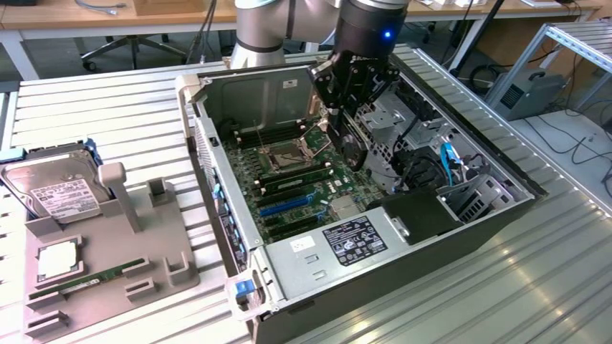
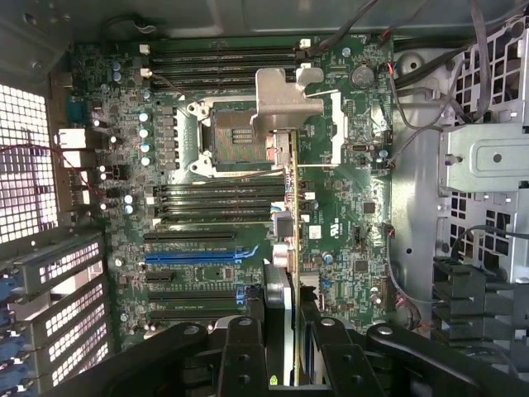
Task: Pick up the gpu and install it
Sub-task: 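Insert the gpu into the slot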
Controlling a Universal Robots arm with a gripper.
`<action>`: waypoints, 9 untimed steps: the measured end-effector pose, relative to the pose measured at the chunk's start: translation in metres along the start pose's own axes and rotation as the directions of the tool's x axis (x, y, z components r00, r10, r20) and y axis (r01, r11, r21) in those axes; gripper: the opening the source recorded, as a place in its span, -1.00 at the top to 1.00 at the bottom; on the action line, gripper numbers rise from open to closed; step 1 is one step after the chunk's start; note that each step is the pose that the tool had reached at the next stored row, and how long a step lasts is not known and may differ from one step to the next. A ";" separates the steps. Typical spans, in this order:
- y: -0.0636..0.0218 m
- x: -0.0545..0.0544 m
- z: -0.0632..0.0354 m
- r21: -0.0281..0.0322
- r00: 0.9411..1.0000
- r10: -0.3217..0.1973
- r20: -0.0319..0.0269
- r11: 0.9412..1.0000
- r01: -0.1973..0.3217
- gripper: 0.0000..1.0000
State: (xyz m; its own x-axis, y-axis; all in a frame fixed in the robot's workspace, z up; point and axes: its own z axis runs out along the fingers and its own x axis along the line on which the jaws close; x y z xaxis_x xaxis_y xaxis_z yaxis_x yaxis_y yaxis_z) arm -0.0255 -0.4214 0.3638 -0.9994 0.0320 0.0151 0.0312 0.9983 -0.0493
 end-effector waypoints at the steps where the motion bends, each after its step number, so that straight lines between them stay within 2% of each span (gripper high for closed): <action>1: 0.0000 0.000 0.0000 0.000 1.000 -0.001 0.000 1.000 0.001 0.46; 9: 0.0000 0.000 0.0000 0.001 0.997 -0.074 0.004 0.997 0.074 0.46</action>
State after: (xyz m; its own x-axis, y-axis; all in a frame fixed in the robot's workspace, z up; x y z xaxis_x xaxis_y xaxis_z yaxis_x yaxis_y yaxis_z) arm -0.0255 -0.4215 0.3638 -0.9990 -0.0421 0.0151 -0.0428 0.9979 -0.0493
